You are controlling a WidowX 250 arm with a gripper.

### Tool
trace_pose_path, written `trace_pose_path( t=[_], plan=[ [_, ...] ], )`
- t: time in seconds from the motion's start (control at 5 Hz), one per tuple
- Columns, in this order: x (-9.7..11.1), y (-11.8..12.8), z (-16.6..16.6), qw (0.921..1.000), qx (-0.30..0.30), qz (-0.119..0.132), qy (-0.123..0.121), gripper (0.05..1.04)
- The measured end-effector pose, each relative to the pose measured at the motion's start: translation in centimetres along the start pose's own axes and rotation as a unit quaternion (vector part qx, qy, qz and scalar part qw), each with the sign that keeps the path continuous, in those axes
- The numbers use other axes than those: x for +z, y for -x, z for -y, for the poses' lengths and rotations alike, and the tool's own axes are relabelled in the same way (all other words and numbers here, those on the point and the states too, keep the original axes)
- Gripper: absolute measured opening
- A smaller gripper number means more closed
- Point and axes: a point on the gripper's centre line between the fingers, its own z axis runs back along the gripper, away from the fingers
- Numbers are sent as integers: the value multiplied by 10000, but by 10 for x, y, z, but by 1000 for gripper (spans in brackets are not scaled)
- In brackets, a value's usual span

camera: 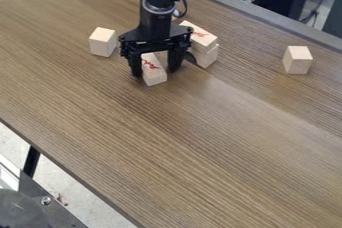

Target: Put the rectangular on top of the tower

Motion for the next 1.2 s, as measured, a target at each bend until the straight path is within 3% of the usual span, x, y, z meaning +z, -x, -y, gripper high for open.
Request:
trace_pose_path(
  t=[0.2, 0.4, 0.6, 0.8, 1.2],
  plan=[
    [-1, 0, -4, 9999, 139, -49, -45, 673],
    [-1, 1, -5, 9998, 162, -72, -47, 562],
    [13, 3, -1, 9992, 404, -53, 61, 562],
    [49, -5, 11, 9941, 1078, 56, 99, 562],
    [80, -2, 46, 9879, 1473, 97, 472, 562]
  ],
)
